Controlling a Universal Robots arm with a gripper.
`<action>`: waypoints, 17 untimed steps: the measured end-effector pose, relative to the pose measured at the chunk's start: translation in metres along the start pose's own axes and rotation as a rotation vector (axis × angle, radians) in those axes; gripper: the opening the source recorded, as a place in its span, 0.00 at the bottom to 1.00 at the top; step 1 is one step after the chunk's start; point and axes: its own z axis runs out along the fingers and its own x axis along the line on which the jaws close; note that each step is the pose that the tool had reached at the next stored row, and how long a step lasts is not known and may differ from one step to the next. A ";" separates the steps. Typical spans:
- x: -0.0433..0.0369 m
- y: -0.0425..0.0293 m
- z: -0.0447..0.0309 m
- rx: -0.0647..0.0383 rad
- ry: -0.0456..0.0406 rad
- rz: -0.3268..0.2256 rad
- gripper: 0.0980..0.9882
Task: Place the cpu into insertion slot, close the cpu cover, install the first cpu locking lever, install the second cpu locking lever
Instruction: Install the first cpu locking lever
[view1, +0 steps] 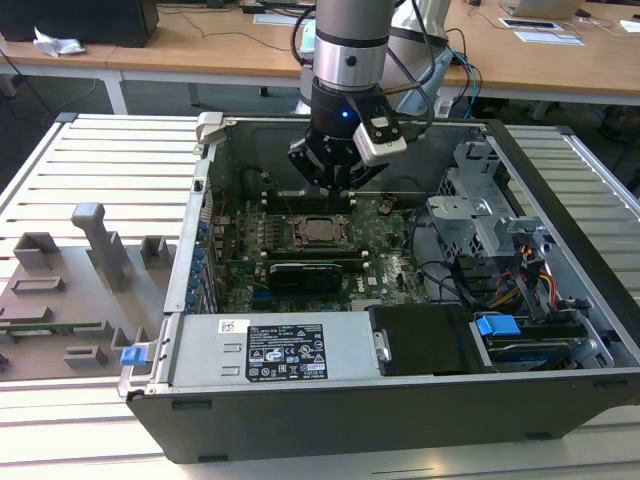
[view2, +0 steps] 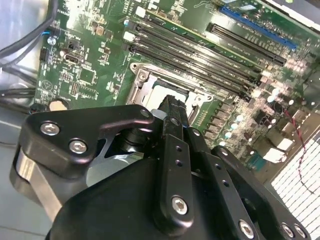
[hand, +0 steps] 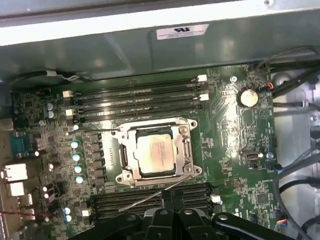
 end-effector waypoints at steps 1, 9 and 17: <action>0.0000 0.0000 0.0000 -0.011 0.0006 -0.010 0.01; 0.0000 0.0001 0.0001 -0.062 0.0015 -0.152 0.01; 0.0111 -0.0010 0.0001 -0.061 0.0011 -0.153 0.01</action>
